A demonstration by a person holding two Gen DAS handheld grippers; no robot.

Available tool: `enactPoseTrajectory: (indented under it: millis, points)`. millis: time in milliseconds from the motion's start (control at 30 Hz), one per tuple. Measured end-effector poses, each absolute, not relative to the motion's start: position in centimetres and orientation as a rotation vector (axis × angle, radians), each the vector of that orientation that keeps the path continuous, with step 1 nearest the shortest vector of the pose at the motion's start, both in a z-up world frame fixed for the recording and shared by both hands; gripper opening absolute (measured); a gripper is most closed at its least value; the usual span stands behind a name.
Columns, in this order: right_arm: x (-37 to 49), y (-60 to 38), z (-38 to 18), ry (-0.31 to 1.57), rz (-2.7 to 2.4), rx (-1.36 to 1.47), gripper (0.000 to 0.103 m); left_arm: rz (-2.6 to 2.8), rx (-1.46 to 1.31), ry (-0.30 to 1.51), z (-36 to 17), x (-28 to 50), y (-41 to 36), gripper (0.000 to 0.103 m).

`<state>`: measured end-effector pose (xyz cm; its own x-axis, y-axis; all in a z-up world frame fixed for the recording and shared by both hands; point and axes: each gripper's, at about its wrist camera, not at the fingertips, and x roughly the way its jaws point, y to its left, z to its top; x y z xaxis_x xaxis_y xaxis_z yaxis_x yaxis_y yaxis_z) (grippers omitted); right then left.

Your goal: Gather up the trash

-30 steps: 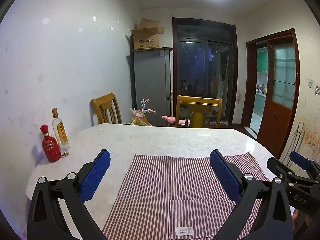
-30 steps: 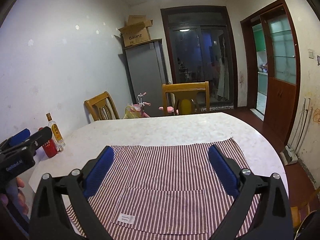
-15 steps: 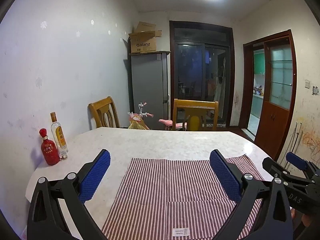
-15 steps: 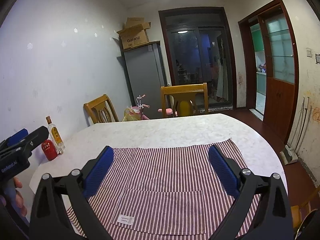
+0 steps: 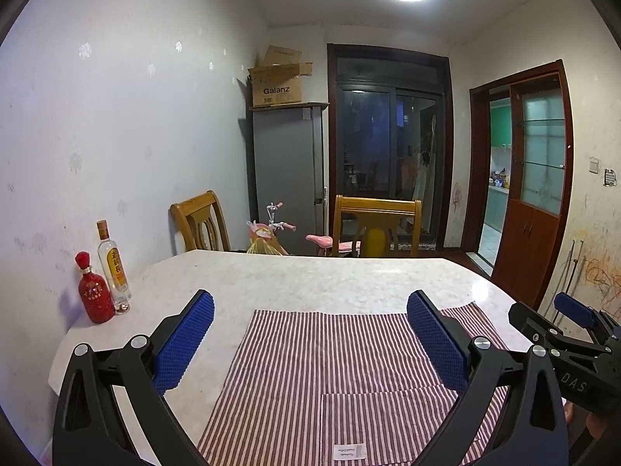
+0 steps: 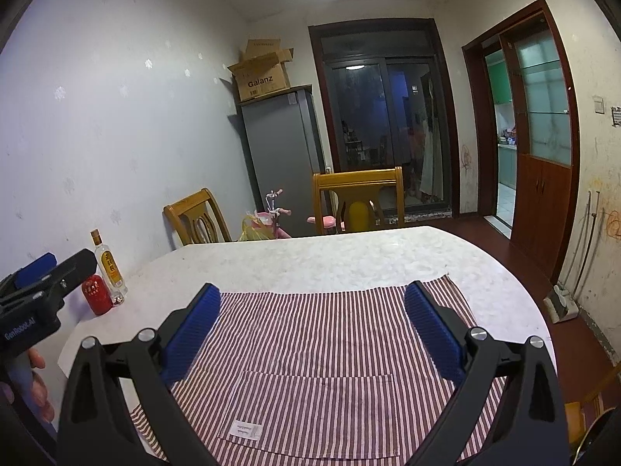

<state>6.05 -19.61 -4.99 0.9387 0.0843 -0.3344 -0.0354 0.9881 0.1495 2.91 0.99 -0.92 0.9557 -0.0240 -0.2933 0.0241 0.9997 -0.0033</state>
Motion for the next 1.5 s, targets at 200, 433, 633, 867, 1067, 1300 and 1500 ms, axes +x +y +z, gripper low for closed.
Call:
enactPoseTrajectory:
  millis: [200,433,633,867,1067,1300,1500]
  points:
    - [5.71,-19.82,-4.89,0.343,0.062,0.144,0.096,-0.028,0.004,0.297,-0.74,3.01,0.93,0.097]
    - [5.72,-19.84,-4.82,0.342,0.062,0.144,0.096,-0.028,0.007,0.299,-0.72,3.03,0.86,0.097]
    - [5.70,-19.84,-4.59,0.336,0.059,0.146,0.096,-0.030,0.004,0.296,-0.53,3.07,0.96,0.097]
    - [5.71,-19.82,-4.51,0.333,0.059,0.143,0.096,-0.033,0.002,0.296,-0.50,3.23,1.09,0.097]
    - [5.52,-19.86,-4.43,0.331,0.057,0.144,0.096,-0.035,0.000,0.296,-0.47,3.24,1.09,0.097]
    - [5.48,-19.87,-4.27,0.329,0.056,0.141,0.096,-0.043,-0.002,0.295,-0.54,3.32,1.10,0.097]
    - [5.46,-19.96,-4.06,0.329,0.053,0.143,0.096,-0.053,0.000,0.294,-0.55,3.36,1.08,0.097]
